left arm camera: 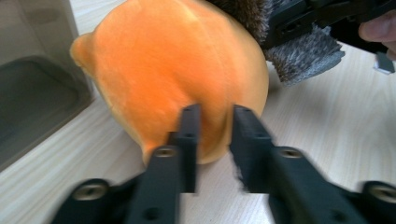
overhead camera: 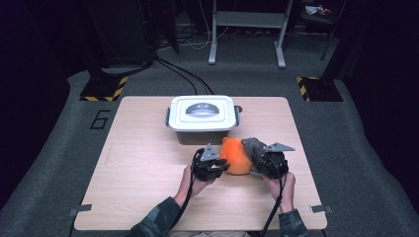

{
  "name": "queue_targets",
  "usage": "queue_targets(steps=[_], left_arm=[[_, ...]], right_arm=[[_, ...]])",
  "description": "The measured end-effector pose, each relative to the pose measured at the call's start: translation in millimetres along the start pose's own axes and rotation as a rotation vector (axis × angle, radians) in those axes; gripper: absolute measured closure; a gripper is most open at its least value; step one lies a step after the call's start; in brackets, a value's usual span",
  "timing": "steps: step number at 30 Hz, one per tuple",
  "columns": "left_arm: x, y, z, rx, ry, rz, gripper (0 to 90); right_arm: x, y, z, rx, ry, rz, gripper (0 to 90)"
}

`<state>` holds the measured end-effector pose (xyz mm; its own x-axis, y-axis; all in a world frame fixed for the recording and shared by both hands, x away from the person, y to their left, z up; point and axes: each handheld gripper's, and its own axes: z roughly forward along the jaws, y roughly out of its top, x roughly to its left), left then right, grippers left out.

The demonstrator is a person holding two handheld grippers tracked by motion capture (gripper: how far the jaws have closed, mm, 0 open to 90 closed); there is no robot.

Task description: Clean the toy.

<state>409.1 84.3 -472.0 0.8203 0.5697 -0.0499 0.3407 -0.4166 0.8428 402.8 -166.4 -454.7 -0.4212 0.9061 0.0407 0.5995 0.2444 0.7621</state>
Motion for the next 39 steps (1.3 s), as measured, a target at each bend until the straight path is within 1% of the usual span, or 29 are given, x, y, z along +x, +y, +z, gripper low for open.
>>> queue_targets(steps=[1, 2, 3, 4, 5, 6, 7, 8, 9, 10, 12, 13, 14, 16, 18, 20, 22, 23, 25, 26, 28, 30, 31, 33, 35, 36, 37, 39], left_arm=[[-0.7, 0.4, -0.8, 0.008, 0.003, 0.002, 62.2], [-1.3, 0.4, -1.0, 0.012, 0.013, 0.005, 57.6], [-2.1, 0.4, -1.1, 0.017, 0.032, 0.014, 54.6], [-2.7, 0.1, -1.2, 0.018, 0.047, 0.023, 52.1], [-2.4, -0.1, -1.7, 0.023, 0.05, 0.024, 49.8], [-3.1, -0.3, -1.6, 0.026, 0.073, 0.035, 48.5], [-3.5, -0.4, -1.4, 0.027, 0.081, 0.045, 47.3], [-4.1, -0.4, -1.0, 0.029, 0.077, 0.047, 46.8], [-5.5, -0.2, 0.5, 0.036, 0.084, 0.058, 46.3], [-6.3, -0.1, 1.9, 0.043, 0.095, 0.077, 46.4], [-9.4, -0.9, 8.2, 0.062, 0.098, 0.094, 46.7], [-11.2, -1.4, 10.9, 0.065, 0.113, 0.111, 48.0], [-12.8, -1.6, 12.7, 0.072, 0.126, 0.127, 51.1], [-14.0, -2.8, 15.4, 0.074, 0.135, 0.142, 59.2], [-13.9, -3.6, 16.6, 0.074, 0.124, 0.139, 68.1], [-14.2, -3.7, 16.7, 0.062, 0.112, 0.135, 73.9], [-13.0, -3.2, 15.4, 0.056, 0.076, 0.12, 76.7], [-12.7, -2.8, 14.7, 0.055, 0.062, 0.114, 77.5], [-12.5, -1.6, 12.9, 0.04, 0.04, 0.083, 78.5], [-11.8, -0.2, 11.2, 0.036, 0.03, 0.079, 79.0], [-11.4, 3.2, 7.6, 0.025, 0.005, 0.054, 79.3], [-11.8, 6.5, 3.8, 0.012, -0.01, 0.034, 79.3], [-11.8, 7.9, 2.0, 0.008, -0.024, 0.022, 79.2], [-12.4, 10.1, -1.0, 0.001, -0.037, 0.008, 79.2], [-13.2, 10.7, -2.4, -0.002, -0.048, -0.006, 79.2], [-14.0, 10.5, -2.4, -0.004, -0.052, -0.008, 79.2], [-14.5, 10.3, -2.1, -0.002, -0.061, -0.009, 79.2], [-15.4, 9.9, -1.4, -0.001, -0.075, -0.013, 79.1]], right_arm=[[-0.1, 0.2, 0.2, 0.0, -0.001, -0.005, 72.3], [0.6, 0.6, 0.5, -0.002, 0.0, 0.002, 72.4], [-0.2, 0.7, 0.5, 0.0, -0.003, -0.006, 72.4], [-0.3, 0.9, 0.6, 0.001, -0.002, -0.001, 72.4], [-1.0, 0.8, 0.9, -0.003, -0.001, -0.001, 72.3], [-1.3, 0.8, 1.0, -0.002, -0.004, 0.002, 72.4], [-2.4, 0.3, 1.1, -0.003, 0.001, 0.002, 72.3], [-2.4, 0.1, 1.1, -0.003, 0.0, 0.006, 72.3], [-3.2, 0.0, 1.3, -0.004, -0.002, 0.0, 72.3], [-3.4, -0.3, 1.3, -0.003, 0.0, 0.007, 72.3], [-3.5, -0.3, 1.2, -0.001, -0.002, 0.005, 72.3], [-3.3, -0.3, 1.2, -0.001, -0.002, 0.005, 72.4], [-3.0, -0.5, 1.1, -0.001, -0.005, 0.006, 72.3], [-2.9, -1.3, 1.1, -0.001, -0.002, 0.008, 72.3], [-4.0, -2.4, 0.4, -0.004, -0.002, 0.01, 72.3], [-4.5, -3.3, -1.9, -0.008, -0.004, 0.019, 72.3], [-5.5, -4.0, -6.2, -0.016, -0.006, 0.035, 72.4], [-6.4, -4.0, -8.6, -0.022, -0.004, 0.033, 72.6], [-6.3, -2.8, -14.6, -0.04, -0.001, 0.04, 72.8], [-5.8, -1.7, -17.8, -0.048, 0.001, 0.039, 72.7], [-3.7, 1.5, -24.2, -0.063, 0.007, 0.039, 72.7], [-0.9, 5.7, -30.2, -0.079, 0.028, 0.033, 72.6], [1.2, 7.7, -33.0, -0.09, 0.033, 0.027, 72.6], [7.3, 12.3, -36.9, -0.105, 0.054, 0.022, 72.6], [12.7, 16.6, -37.6, -0.116, 0.07, 0.007, 72.6], [16.0, 18.5, -36.5, -0.113, 0.077, 0.007, 72.6], [18.7, 20.0, -34.2, -0.112, 0.083, -0.003, 72.5], [24.5, 21.7, -28.6, -0.103, 0.091, -0.006, 72.2]])
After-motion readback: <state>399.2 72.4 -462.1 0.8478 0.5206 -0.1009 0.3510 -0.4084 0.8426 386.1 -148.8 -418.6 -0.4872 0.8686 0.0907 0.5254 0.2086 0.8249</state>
